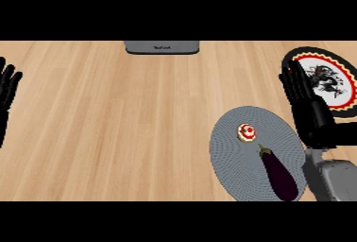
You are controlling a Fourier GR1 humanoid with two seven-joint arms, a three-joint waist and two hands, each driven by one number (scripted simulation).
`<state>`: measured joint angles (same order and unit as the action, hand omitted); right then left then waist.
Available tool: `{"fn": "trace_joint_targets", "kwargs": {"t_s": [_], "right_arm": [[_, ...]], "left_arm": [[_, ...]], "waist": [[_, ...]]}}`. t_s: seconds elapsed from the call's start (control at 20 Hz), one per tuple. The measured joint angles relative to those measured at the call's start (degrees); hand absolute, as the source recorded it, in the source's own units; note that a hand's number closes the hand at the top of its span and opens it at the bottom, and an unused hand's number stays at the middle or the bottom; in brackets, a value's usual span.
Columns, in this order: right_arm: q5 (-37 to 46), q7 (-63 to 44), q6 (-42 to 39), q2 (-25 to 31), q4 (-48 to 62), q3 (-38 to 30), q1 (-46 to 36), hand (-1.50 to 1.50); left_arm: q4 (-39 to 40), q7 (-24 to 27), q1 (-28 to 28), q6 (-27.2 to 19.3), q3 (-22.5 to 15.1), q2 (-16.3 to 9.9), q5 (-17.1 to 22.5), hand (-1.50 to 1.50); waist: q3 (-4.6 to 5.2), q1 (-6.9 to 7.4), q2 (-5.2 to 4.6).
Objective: Pick the eggplant from the placemat and place it in the plate
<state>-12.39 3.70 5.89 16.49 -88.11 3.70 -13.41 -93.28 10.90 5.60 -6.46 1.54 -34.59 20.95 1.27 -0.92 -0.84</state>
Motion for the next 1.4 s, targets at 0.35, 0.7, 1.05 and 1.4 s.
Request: {"fn": "trace_joint_targets", "kwargs": {"t_s": [0.35, 0.7, 1.05, 1.4], "right_arm": [[-8.7, -7.1, -2.4, -0.3, -2.1, -3.8, 1.3, -1.50], [-0.6, 0.5, 10.4, -4.9, -12.9, -5.4, 14.3, -1.50], [-0.2, 0.7, 7.8, -4.1, -29.6, -4.4, 31.2, -1.50], [4.0, -11.2, 0.5, 9.1, -35.8, -5.3, 37.3, -1.50]], "left_arm": [[5.1, -1.1, -6.6, -3.1, -3.2, -0.3, -8.2, 0.00], [7.7, -1.6, -11.8, -6.1, -6.7, 2.0, -13.6, 0.00], [7.1, -3.8, -11.6, -8.0, -8.7, 5.0, -17.6, 0.00], [7.5, -3.3, -11.6, -6.9, -8.0, 4.8, -17.8, 0.00]], "waist": [[-0.93, -0.07, 0.61], [-1.19, -0.66, 1.11], [-1.25, -0.16, 1.07], [-1.17, 0.57, 0.89]]}}
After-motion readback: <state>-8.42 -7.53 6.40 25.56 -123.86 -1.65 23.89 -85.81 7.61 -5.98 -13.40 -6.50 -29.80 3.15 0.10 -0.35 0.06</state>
